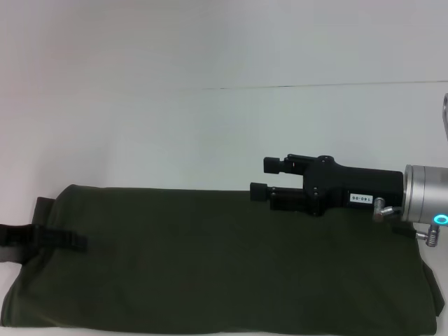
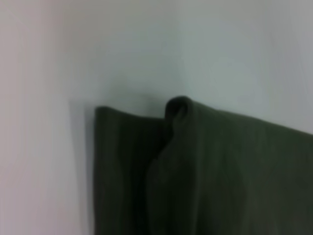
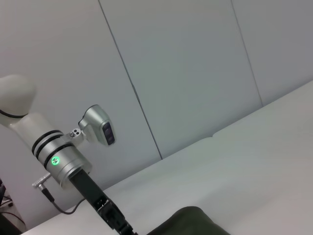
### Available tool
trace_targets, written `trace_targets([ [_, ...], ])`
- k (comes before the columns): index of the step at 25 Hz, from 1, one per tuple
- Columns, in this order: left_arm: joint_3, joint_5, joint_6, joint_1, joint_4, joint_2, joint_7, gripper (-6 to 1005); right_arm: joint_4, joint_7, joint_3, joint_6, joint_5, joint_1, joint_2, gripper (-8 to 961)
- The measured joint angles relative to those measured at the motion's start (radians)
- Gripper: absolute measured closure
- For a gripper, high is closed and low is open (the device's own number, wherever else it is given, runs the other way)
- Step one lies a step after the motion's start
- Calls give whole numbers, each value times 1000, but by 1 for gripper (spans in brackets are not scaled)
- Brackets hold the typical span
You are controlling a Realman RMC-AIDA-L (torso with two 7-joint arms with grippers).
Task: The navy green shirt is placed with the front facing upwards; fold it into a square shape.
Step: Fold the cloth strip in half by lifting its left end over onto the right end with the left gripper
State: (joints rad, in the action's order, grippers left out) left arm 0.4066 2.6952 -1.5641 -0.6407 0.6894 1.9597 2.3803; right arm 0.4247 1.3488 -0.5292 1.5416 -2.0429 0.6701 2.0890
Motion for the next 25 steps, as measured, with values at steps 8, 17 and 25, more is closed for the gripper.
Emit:
trace_targets([
  [8,1,31,24,15,76,-2,17,51,0,0,0,0,1,-4,0,170],
  [17,6,53,55,19,86,0,17,52,0,2,0,0,1,-2,0,169],
  [25,14,54,67,18,82,3,16,52,0,3,0,0,1,-1,0,170],
])
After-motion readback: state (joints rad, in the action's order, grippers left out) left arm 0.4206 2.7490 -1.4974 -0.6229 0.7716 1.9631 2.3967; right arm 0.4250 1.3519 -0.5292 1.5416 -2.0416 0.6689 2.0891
